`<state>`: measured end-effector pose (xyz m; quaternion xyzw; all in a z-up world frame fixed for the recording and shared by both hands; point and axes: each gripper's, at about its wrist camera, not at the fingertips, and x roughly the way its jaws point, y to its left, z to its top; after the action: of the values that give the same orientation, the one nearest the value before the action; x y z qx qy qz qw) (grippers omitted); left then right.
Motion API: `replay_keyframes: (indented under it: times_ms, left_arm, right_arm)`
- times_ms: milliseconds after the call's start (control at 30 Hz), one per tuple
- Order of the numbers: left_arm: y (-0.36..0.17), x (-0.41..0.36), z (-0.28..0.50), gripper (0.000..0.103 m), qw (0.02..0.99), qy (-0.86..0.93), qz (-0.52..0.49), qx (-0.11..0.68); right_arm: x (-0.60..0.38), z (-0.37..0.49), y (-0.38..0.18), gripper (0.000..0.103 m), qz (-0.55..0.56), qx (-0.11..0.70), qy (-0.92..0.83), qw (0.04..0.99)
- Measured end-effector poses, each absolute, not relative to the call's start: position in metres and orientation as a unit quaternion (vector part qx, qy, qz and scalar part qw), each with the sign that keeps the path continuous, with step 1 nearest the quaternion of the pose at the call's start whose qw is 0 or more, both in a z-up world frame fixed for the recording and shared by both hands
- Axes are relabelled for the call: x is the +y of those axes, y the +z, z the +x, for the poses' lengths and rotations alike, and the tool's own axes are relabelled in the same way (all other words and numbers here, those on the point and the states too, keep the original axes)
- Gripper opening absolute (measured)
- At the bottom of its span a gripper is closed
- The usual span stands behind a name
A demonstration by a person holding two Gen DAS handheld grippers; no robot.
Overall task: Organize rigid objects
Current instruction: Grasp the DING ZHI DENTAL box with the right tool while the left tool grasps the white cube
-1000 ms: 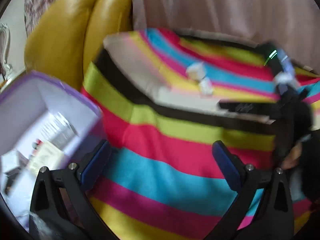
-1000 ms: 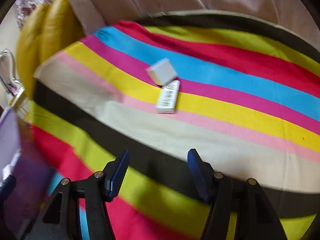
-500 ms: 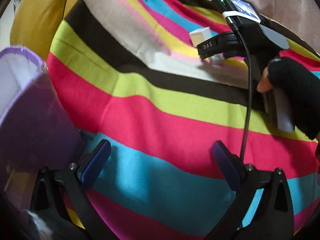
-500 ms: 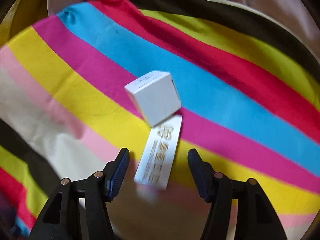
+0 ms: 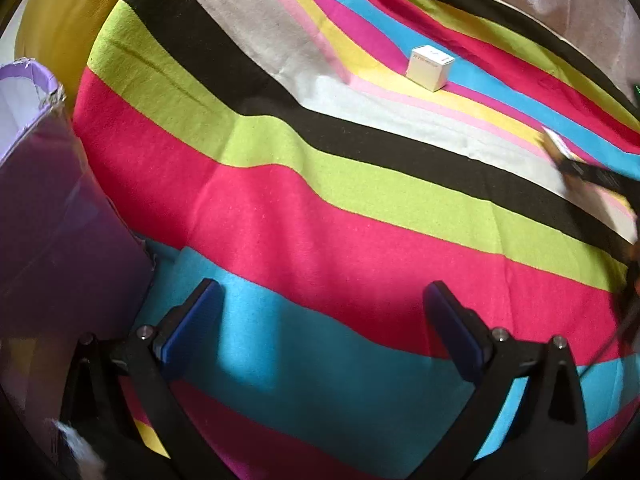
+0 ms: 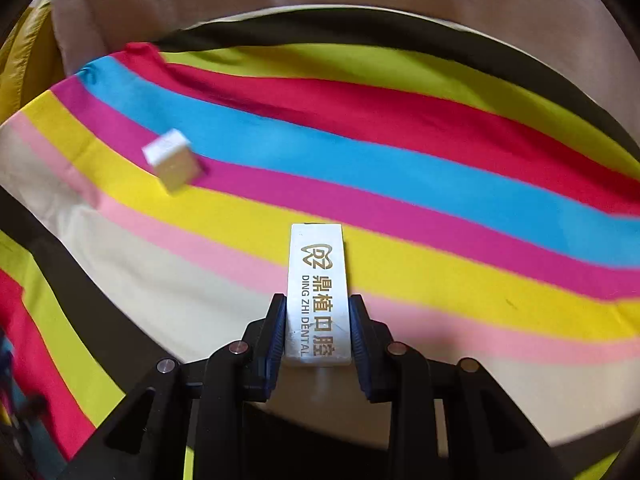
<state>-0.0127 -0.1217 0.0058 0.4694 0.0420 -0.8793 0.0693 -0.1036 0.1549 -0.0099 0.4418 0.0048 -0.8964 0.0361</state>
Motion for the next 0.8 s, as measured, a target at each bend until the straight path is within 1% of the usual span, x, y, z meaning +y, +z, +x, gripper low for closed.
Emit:
replay_keyframes:
  times_ms: [167,267,367,567,800]
  left_arm:
    - [0.016,-0.101,-0.021,0.102,0.052,-0.880,0.470,0.049]
    - [0.018,-0.079,-0.035,0.102,0.037,-0.884,0.466,0.024]
    - [0.019,-0.060,-0.056,0.102,0.031,-0.891,0.454,-0.003]
    - [0.014,-0.048,-0.128,0.102,0.031,-0.886,0.463,0.010]
    - [0.019,-0.040,-0.208,0.102,0.035,-0.894,0.447,-0.024]
  right_arm:
    - [0.186,-0.076,-0.011,0.032,0.434,-0.018,-0.900,0.022]
    - [0.186,-0.071,-0.010,0.032,0.432,-0.020,-0.901,0.019]
    - [0.180,-0.082,-0.012,0.032,0.435,0.003,-0.900,0.008]
    - [0.183,-0.081,-0.012,0.032,0.434,0.017,-0.901,0.000]
    - [0.186,-0.085,-0.013,0.032,0.435,0.003,-0.900,0.006]
